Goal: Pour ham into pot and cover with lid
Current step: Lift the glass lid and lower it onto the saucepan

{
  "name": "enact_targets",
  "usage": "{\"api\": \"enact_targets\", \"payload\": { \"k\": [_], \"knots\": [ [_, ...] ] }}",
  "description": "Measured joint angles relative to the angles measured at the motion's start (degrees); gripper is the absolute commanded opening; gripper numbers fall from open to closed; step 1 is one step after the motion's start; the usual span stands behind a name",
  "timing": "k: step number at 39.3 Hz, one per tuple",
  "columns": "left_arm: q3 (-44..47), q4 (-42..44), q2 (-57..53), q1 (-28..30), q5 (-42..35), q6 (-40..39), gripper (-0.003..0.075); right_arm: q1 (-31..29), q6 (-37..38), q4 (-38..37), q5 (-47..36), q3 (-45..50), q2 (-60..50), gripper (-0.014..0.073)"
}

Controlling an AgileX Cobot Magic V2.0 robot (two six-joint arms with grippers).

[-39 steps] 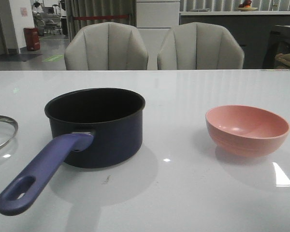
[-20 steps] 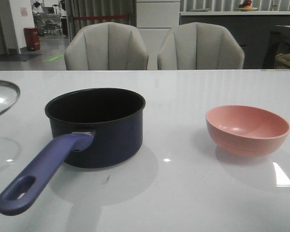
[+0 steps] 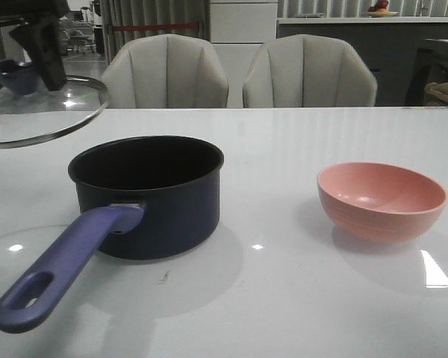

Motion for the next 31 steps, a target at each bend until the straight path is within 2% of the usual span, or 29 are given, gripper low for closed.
{"api": "enact_targets", "payload": {
  "k": [15, 25, 31],
  "knots": [
    [0.00, 0.12, 0.00, -10.39, 0.06, 0.92, 0.0132, 0.00, 0.00, 0.00, 0.00, 0.00, 0.00, 0.0147],
    [-0.54, 0.12, 0.00, -11.95, -0.08, 3.31, 0.0132, 0.00, 0.00, 0.00, 0.00, 0.00, 0.00, 0.0147],
    [-5.80, -0.45, 2.94, -12.15, 3.46, 3.40, 0.0132, 0.00, 0.00, 0.00, 0.00, 0.00, 0.00, 0.0147]
  ]
}}
